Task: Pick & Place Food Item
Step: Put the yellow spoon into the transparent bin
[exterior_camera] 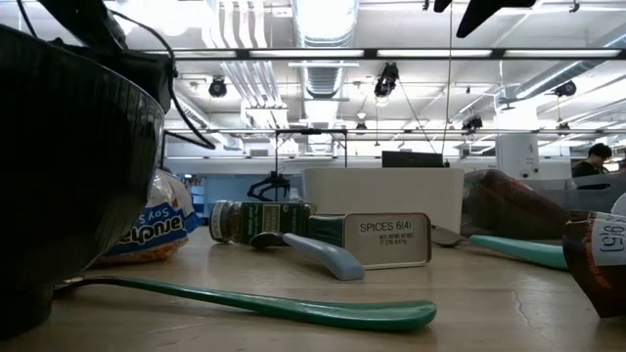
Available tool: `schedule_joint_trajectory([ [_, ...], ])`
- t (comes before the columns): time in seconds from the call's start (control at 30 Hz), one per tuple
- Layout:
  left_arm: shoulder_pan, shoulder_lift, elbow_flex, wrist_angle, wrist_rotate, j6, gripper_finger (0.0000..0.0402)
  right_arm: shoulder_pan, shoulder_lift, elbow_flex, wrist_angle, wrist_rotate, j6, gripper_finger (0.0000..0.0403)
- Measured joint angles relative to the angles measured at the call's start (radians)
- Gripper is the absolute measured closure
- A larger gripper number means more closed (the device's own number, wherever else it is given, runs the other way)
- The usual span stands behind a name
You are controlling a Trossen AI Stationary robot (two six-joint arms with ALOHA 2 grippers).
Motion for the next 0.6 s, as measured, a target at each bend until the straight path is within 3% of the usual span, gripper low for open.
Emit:
schedule_joint_trajectory([
  [0.33, 0.009, 0.001, -0.027, 0.029, 0.002, -0.133, 0.0385, 0.0, 0.0, 0.0, 0.002, 0.0, -0.001, 0.0135],
  [0.6, 0.009, 0.001, -0.027, 0.024, 0.009, -0.15, 0.0311, 0.0, 0.0, 0.0, 0.004, 0.0, -0.001, 0.0135],
])
